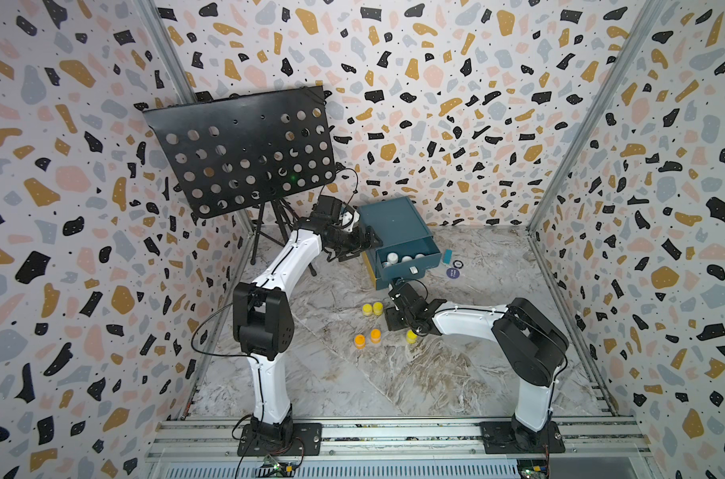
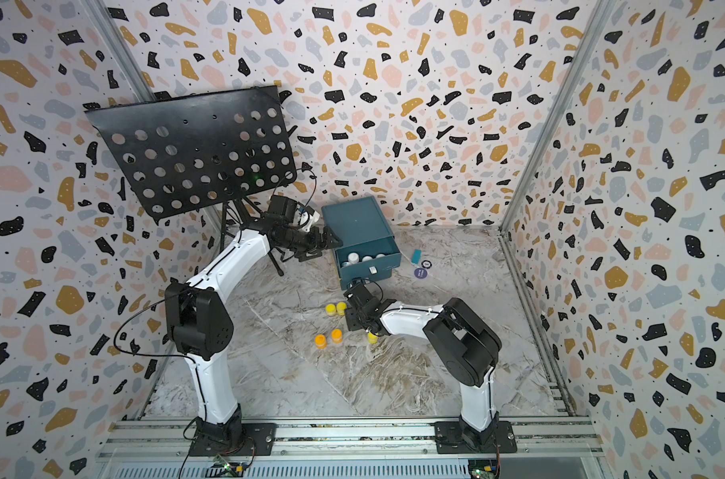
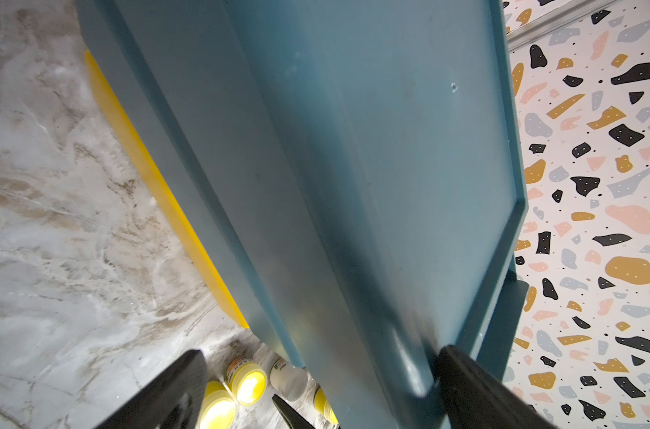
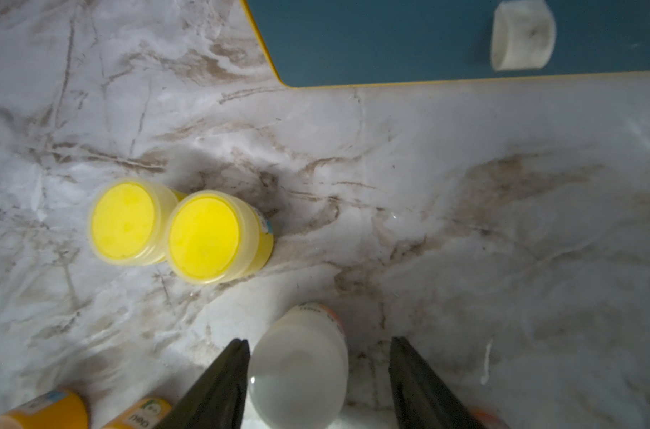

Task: Put the paint cans in the drawer according to color
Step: Pick up the paint can at the center of the board.

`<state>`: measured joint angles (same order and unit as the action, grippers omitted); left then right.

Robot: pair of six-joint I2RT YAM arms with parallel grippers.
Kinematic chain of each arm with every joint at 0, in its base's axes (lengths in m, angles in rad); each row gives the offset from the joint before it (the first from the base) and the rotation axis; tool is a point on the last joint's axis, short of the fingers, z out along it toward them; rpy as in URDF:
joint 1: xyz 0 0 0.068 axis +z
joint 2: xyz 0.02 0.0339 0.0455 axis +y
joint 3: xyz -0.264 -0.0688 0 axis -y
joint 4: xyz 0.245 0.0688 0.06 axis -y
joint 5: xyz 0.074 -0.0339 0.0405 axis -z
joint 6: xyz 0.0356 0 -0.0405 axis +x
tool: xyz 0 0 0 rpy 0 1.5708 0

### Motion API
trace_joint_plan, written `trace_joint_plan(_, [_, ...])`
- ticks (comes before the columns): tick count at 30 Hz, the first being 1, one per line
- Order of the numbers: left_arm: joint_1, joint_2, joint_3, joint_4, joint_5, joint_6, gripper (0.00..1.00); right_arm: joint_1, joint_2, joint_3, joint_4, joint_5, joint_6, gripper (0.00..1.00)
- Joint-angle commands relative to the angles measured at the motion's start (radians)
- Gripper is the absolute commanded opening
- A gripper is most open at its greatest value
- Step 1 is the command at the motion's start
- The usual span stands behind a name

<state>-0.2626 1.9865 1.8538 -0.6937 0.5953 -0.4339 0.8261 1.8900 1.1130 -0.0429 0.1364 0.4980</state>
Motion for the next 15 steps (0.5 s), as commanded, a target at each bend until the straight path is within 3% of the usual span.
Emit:
trace_joint_plan(1, [0.006, 0.017, -0.011, -0.035, -0.009, 0.013, 1.0, 0.002, 0.001, 0.039, 0.026, 0.02, 0.008, 0.61])
trace_joint_plan(8, [0.01, 0.017, -0.011, -0.034, -0.007, 0.012, 1.0, 0.007, -0.016, 0.017, 0.044, 0.013, 0.016, 0.43])
trace_joint_plan(15, [0.011, 0.018, -0.011, -0.035, -0.011, 0.012, 1.0, 0.028, -0.114, -0.028, 0.01, 0.03, 0.001, 0.35])
